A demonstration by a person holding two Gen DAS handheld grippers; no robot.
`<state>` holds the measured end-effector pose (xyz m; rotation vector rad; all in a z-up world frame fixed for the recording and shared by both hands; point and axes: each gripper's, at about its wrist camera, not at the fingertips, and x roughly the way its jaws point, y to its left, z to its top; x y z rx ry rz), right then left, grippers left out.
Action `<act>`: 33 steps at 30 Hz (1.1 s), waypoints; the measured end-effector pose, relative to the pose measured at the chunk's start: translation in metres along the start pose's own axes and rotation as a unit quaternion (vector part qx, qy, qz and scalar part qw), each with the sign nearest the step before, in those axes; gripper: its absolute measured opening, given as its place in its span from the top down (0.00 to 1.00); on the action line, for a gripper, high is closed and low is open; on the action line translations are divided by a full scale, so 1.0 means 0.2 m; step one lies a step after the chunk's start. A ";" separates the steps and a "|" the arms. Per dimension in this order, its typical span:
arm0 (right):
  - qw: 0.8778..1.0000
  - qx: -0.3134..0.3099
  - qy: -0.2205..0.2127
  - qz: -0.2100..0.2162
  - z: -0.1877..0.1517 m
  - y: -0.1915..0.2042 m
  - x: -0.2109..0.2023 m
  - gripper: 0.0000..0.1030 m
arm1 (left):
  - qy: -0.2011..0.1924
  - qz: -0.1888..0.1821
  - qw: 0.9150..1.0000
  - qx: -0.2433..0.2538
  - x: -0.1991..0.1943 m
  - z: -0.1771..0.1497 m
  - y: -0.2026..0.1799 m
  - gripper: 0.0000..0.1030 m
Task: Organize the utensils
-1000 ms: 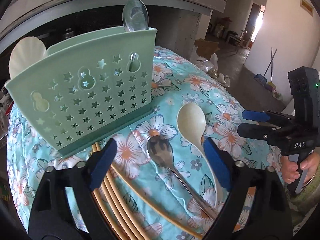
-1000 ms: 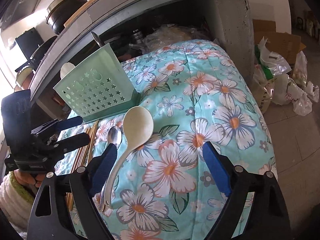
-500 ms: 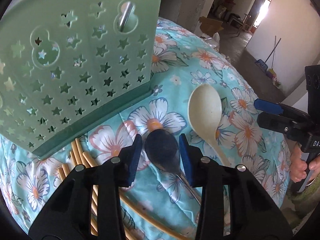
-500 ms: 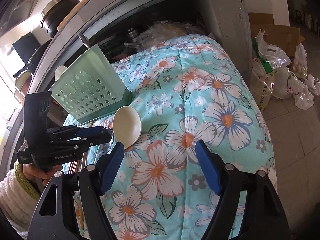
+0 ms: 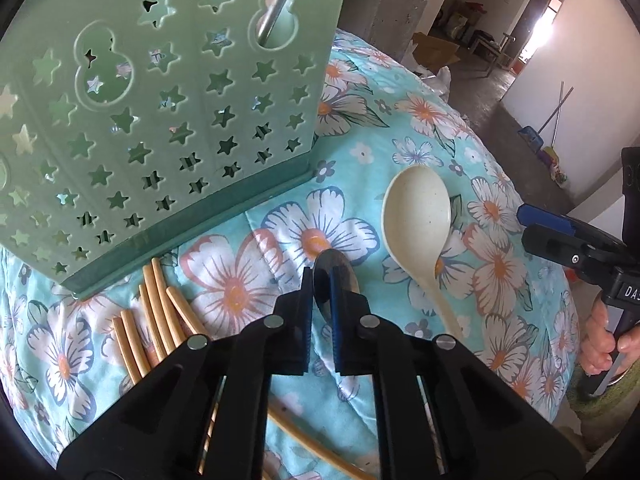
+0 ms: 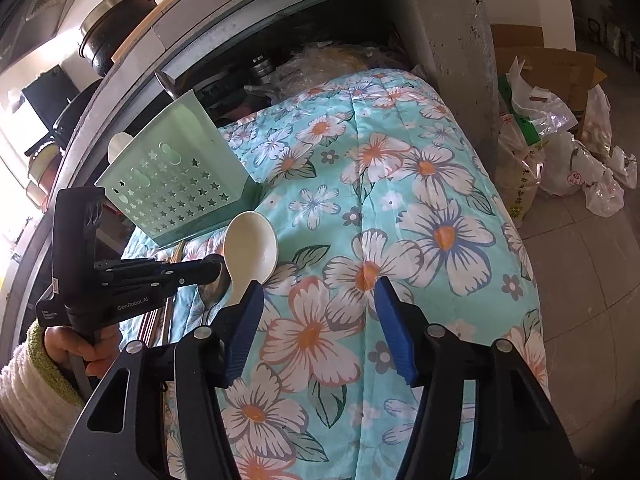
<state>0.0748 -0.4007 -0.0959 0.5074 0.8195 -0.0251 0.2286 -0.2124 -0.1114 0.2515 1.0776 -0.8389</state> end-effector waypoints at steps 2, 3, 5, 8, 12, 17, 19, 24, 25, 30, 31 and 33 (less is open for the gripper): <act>1.000 0.000 -0.001 0.005 0.01 0.01 -0.01 0.49 | -0.006 -0.003 1.000 -0.009 -0.03 0.00 0.00 0.97; 1.000 -0.001 -0.002 0.010 0.01 0.01 -0.01 0.52 | -0.010 -0.003 1.000 -0.012 -0.05 0.00 0.00 0.98; 1.000 -0.007 -0.002 0.014 0.03 0.03 -0.01 0.55 | -0.019 -0.004 1.000 -0.019 -0.09 0.00 0.00 0.98; 0.999 -0.020 0.001 0.024 0.05 0.06 0.01 0.62 | -0.037 -0.009 0.999 -0.030 -0.16 -0.02 0.00 0.98; 0.998 -0.021 0.019 0.049 0.09 0.08 0.08 0.68 | -0.066 -0.015 0.996 -0.050 -0.28 -0.06 0.02 0.99; 0.997 -0.027 0.038 0.061 0.14 0.13 0.18 0.68 | -0.095 -0.011 0.993 -0.066 -0.43 -0.11 0.05 0.99; 0.997 -0.035 0.049 0.050 0.17 0.16 0.22 0.68 | -0.106 -0.007 0.992 -0.072 -0.49 -0.14 0.06 0.99; 0.996 -0.068 0.058 0.016 0.21 0.21 0.29 0.68 | -0.129 -0.005 0.988 -0.090 -0.62 -0.20 0.09 0.99; 0.995 -0.071 0.061 0.014 0.22 0.22 0.31 0.68 | -0.131 -0.006 0.987 -0.092 -0.64 -0.21 0.09 0.99; 0.993 -0.090 0.079 -0.007 0.23 0.23 0.40 0.68 | -0.141 -0.005 0.985 -0.102 -0.71 -0.26 0.10 0.99; 0.992 -0.094 0.083 -0.008 0.23 0.23 0.41 0.68 | -0.143 -0.003 0.984 -0.102 -0.70 -0.26 0.10 0.99; 0.991 -0.102 0.086 -0.007 0.22 0.25 0.42 0.68 | -0.145 0.000 0.984 -0.104 -0.70 -0.27 0.11 0.99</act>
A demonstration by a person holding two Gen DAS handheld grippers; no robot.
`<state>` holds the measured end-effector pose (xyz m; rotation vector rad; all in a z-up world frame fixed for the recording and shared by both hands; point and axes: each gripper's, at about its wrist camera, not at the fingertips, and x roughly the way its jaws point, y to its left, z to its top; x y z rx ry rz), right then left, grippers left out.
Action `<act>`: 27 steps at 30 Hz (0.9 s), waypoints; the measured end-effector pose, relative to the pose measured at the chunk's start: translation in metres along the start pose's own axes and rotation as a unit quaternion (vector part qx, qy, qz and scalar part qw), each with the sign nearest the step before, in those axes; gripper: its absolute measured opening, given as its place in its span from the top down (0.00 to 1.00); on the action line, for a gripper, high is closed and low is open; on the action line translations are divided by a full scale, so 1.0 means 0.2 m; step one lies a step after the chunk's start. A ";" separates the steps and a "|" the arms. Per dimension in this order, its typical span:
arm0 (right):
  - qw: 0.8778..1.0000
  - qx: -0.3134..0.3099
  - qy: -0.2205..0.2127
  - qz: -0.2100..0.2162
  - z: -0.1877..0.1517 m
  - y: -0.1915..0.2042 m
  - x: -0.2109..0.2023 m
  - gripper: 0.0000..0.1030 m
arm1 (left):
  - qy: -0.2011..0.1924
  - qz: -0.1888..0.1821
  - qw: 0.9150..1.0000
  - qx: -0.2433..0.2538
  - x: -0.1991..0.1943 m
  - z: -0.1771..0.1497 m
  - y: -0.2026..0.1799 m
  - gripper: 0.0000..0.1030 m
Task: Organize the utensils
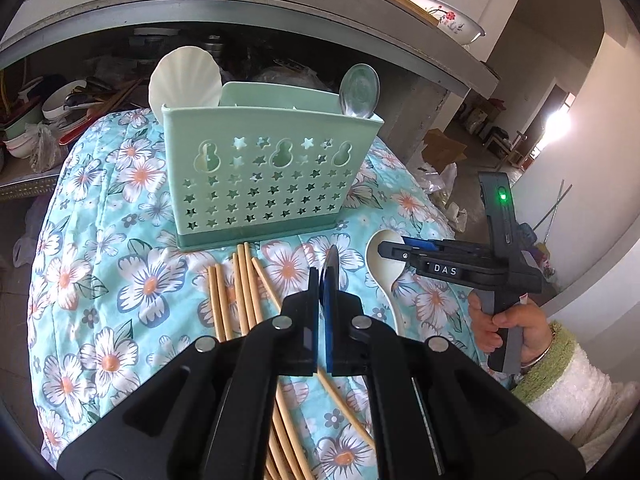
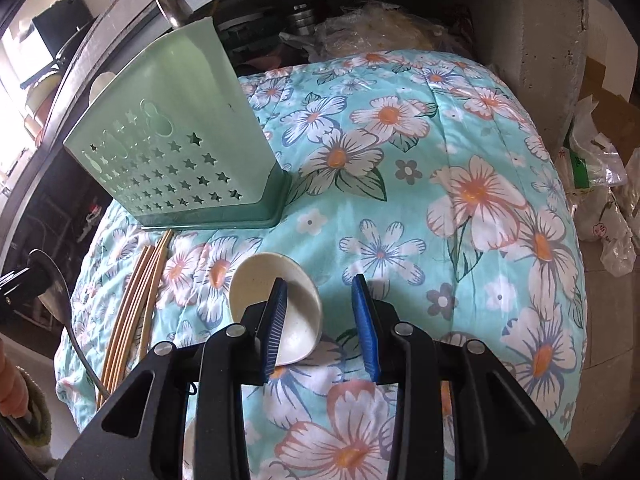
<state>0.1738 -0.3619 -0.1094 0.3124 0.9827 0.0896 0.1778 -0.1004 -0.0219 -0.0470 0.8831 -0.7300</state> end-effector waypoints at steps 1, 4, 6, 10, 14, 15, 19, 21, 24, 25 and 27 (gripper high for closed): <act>1.000 -0.004 0.000 -0.001 0.00 0.01 0.00 0.69 | 0.000 0.001 1.000 -0.001 -0.01 -0.01 0.00 0.99; 1.000 -0.014 0.000 -0.003 -0.01 0.04 0.00 0.82 | 0.000 0.004 1.000 -0.004 -0.01 -0.01 0.01 0.99; 1.000 -0.022 -0.005 -0.010 -0.02 0.06 -0.01 0.89 | -0.001 0.004 1.000 -0.005 -0.03 -0.02 0.01 0.98; 0.999 -0.028 -0.016 -0.012 -0.04 0.09 -0.07 0.95 | -0.006 0.005 1.000 -0.005 -0.04 -0.03 0.01 0.98; 0.998 -0.040 -0.037 -0.021 -0.05 0.14 -0.14 0.95 | -0.010 0.008 1.000 -0.007 -0.06 -0.03 0.03 0.98; 0.998 -0.042 -0.046 -0.022 -0.05 0.15 -0.17 0.95 | -0.011 0.010 1.000 -0.008 -0.06 -0.03 0.03 0.98; 0.994 -0.059 -0.088 -0.033 -0.06 0.22 -0.32 0.95 | -0.027 0.015 0.999 -0.009 -0.12 0.00 0.04 0.98; 0.990 -0.068 -0.113 -0.043 -0.06 0.26 -0.41 0.95 | -0.042 0.018 0.999 -0.007 -0.16 0.04 0.04 0.98; 0.986 -0.070 -0.145 -0.046 -0.06 0.29 -0.53 0.95 | -0.076 0.023 0.997 -0.003 -0.26 0.12 0.04 0.98; 0.984 -0.067 -0.156 -0.048 -0.06 0.29 -0.57 0.95 | -0.089 0.024 0.996 -0.002 -0.29 0.15 0.05 0.98; 0.982 -0.061 -0.171 -0.045 -0.06 0.29 -0.64 0.95 | -0.120 0.029 0.992 0.000 -0.37 0.23 0.05 0.98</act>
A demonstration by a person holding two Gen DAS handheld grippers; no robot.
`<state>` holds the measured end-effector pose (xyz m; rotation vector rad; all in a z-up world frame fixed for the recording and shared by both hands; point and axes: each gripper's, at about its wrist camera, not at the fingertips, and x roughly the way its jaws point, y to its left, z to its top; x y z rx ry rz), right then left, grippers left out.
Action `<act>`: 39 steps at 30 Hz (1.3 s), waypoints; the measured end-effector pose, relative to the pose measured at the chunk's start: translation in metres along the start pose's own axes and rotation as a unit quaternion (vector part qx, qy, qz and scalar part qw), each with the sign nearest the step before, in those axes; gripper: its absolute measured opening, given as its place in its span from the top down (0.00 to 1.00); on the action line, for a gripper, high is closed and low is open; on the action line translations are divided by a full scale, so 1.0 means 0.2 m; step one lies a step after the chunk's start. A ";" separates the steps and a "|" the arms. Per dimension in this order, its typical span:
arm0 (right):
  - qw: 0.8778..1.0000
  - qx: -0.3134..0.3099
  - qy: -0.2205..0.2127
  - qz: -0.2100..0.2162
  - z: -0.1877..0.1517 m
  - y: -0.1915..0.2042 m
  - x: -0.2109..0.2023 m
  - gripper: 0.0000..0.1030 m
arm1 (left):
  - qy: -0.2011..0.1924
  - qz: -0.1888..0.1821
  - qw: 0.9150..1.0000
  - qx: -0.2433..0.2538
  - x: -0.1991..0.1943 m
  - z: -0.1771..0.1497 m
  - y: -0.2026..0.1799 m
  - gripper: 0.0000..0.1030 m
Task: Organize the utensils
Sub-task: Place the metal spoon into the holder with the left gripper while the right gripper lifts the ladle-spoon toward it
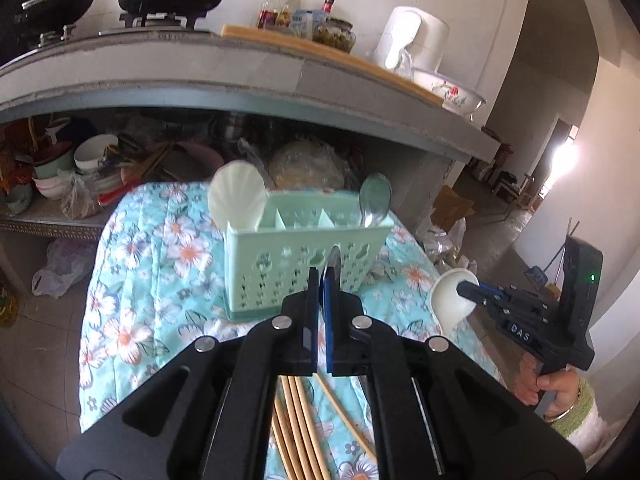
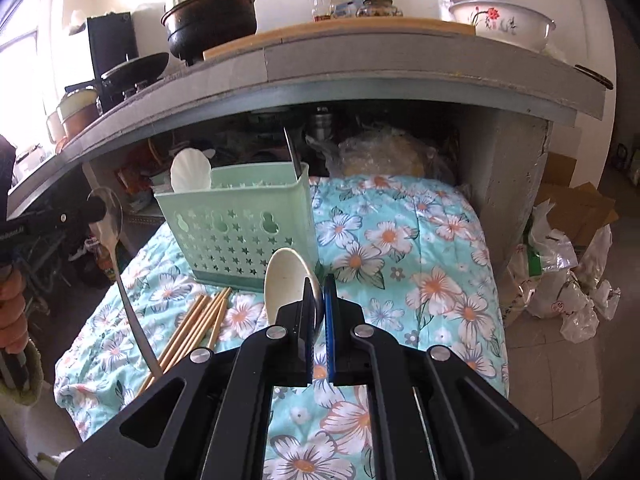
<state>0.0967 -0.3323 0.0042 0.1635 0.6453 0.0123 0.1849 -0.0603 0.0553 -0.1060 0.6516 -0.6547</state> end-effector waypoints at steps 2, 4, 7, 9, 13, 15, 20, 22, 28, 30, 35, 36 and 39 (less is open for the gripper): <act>1.000 0.009 -0.009 0.003 0.02 -0.01 -0.04 0.95 | -0.037 0.006 0.999 -0.001 -0.06 0.10 0.01 0.98; 1.000 0.022 -0.015 0.011 0.02 -0.03 -0.08 0.95 | -0.072 0.015 0.997 -0.005 -0.11 0.19 0.03 0.98; 0.999 0.037 -0.013 0.017 0.02 -0.05 -0.10 0.95 | -0.122 0.036 0.992 -0.011 -0.15 0.32 0.06 0.98; 0.999 0.042 -0.008 0.019 0.01 -0.06 -0.10 0.95 | -0.148 0.049 0.988 -0.016 -0.15 0.39 0.09 0.98; 0.999 0.043 -0.003 0.015 -0.01 -0.06 -0.10 0.95 | -0.175 0.085 0.981 -0.016 -0.08 0.49 0.13 0.98; 0.999 0.044 -0.001 0.016 -0.02 -0.05 -0.09 0.95 | -0.178 0.098 0.979 -0.015 -0.02 0.51 0.15 0.98; 0.999 0.039 0.001 0.014 -0.03 -0.05 -0.09 0.95 | -0.165 0.117 0.979 -0.009 0.13 0.48 0.20 0.98; 0.999 0.039 0.002 0.014 -0.03 -0.05 -0.09 0.95 | -0.161 0.119 0.980 -0.007 0.18 0.46 0.21 0.98; 0.999 0.043 0.004 0.020 -0.04 -0.05 -0.08 0.95 | -0.138 0.113 0.984 -0.015 0.28 0.37 0.26 0.98; 0.999 0.044 0.005 0.021 -0.04 -0.05 -0.08 0.95 | -0.129 0.111 0.985 -0.014 0.31 0.35 0.27 0.98; 0.998 0.047 0.008 0.027 -0.05 -0.05 -0.08 0.95 | -0.090 0.074 0.993 -0.033 0.36 0.28 0.31 0.97; 0.998 0.047 0.008 0.027 -0.05 -0.05 -0.07 0.95 | -0.080 0.065 0.994 -0.041 0.37 0.27 0.32 0.95; 0.998 0.047 0.008 0.028 -0.05 -0.05 -0.08 0.95 | -0.057 0.045 0.996 -0.053 0.39 0.23 0.33 0.93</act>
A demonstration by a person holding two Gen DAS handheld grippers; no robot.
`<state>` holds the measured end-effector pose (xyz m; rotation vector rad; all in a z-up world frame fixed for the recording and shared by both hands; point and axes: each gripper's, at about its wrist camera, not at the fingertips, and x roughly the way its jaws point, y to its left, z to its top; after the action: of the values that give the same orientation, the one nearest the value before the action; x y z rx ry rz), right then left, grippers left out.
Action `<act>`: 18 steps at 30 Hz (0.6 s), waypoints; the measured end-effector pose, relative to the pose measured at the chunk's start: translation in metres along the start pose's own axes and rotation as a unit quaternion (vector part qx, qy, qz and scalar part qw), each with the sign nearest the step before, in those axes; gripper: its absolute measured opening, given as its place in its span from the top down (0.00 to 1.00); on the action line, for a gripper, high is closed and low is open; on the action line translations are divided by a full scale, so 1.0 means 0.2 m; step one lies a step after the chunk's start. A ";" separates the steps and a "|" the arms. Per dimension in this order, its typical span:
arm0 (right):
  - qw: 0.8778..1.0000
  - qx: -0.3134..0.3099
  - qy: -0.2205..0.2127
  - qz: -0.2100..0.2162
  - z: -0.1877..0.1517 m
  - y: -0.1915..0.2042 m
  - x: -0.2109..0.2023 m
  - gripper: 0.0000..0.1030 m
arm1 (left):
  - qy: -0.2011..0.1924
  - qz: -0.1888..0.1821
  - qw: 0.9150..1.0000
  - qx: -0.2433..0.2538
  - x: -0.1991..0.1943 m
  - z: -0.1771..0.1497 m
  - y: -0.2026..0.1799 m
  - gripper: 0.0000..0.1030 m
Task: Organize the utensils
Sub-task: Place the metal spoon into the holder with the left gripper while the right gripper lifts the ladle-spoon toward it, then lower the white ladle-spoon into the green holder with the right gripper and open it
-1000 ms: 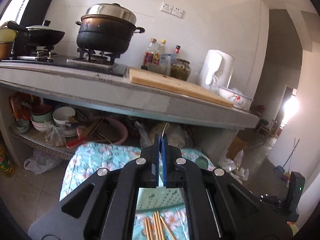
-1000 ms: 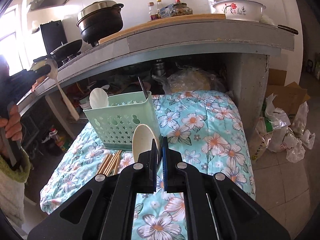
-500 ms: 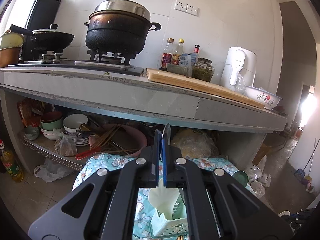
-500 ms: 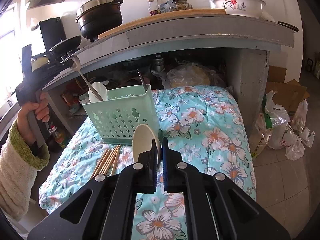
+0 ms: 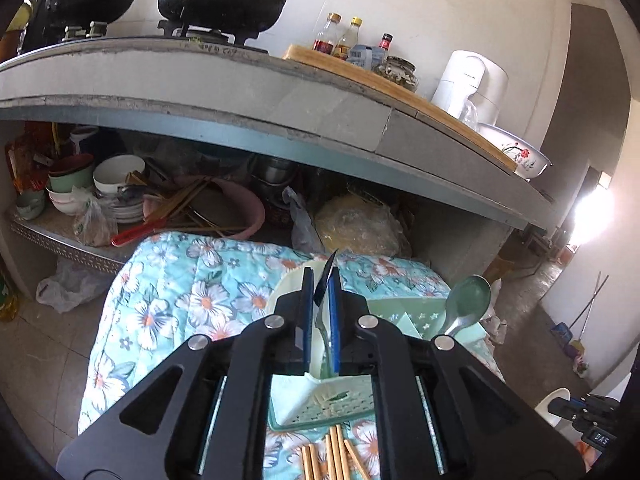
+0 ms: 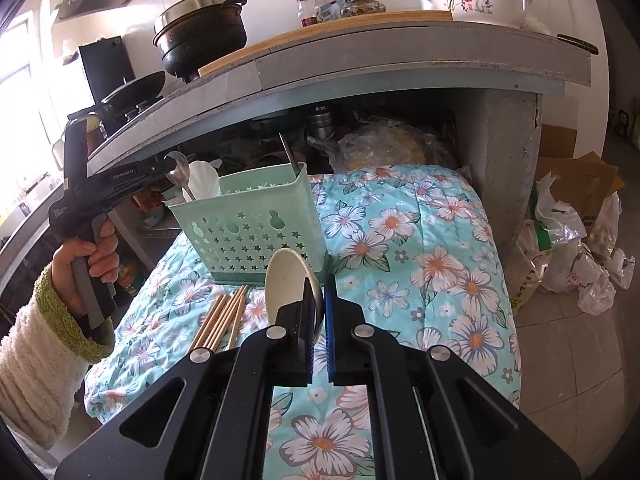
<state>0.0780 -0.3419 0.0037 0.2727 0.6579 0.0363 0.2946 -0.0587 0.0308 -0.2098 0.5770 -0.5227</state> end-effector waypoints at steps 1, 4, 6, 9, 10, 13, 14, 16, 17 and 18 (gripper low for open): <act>1.000 0.000 0.000 0.000 0.00 0.00 0.00 0.95 | 0.007 -0.005 1.000 -0.003 0.00 -0.01 0.00 0.92; 1.000 0.001 0.000 0.000 0.00 0.00 0.00 0.95 | 0.019 -0.016 1.000 -0.009 0.01 -0.05 0.01 0.91; 1.000 0.000 0.000 0.000 0.00 0.00 0.00 0.95 | 0.019 -0.021 1.000 -0.009 -0.01 -0.07 0.01 0.85; 1.000 0.000 -0.001 -0.001 0.00 0.00 -0.01 0.95 | 0.010 -0.027 1.000 -0.010 -0.05 -0.08 0.00 0.73; 1.000 -0.001 -0.002 -0.001 0.00 0.01 -0.01 0.95 | 0.007 -0.029 1.000 -0.009 -0.06 -0.09 0.00 0.72; 1.000 -0.006 -0.011 -0.003 0.02 0.02 -0.03 0.95 | -0.005 -0.031 0.999 -0.004 -0.13 -0.09 -0.02 0.64; 1.000 -0.009 -0.016 -0.004 0.05 0.02 -0.04 0.95 | -0.009 -0.032 0.999 -0.002 -0.15 -0.09 -0.03 0.62; 0.999 -0.018 -0.033 -0.006 0.10 0.03 -0.07 0.95 | -0.016 -0.033 0.999 0.005 -0.21 -0.10 -0.04 0.59; 0.999 -0.022 -0.046 -0.006 0.14 0.04 -0.09 0.95 | -0.020 -0.034 0.999 0.008 -0.24 -0.11 -0.05 0.58; 0.998 -0.028 -0.059 -0.005 0.19 0.05 -0.11 0.95 | -0.022 -0.035 0.999 0.012 -0.26 -0.12 -0.06 0.56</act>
<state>0.0844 -0.3445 0.0469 0.2161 0.5408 0.0280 0.2384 -0.0425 0.0390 -0.2197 0.5219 -0.5917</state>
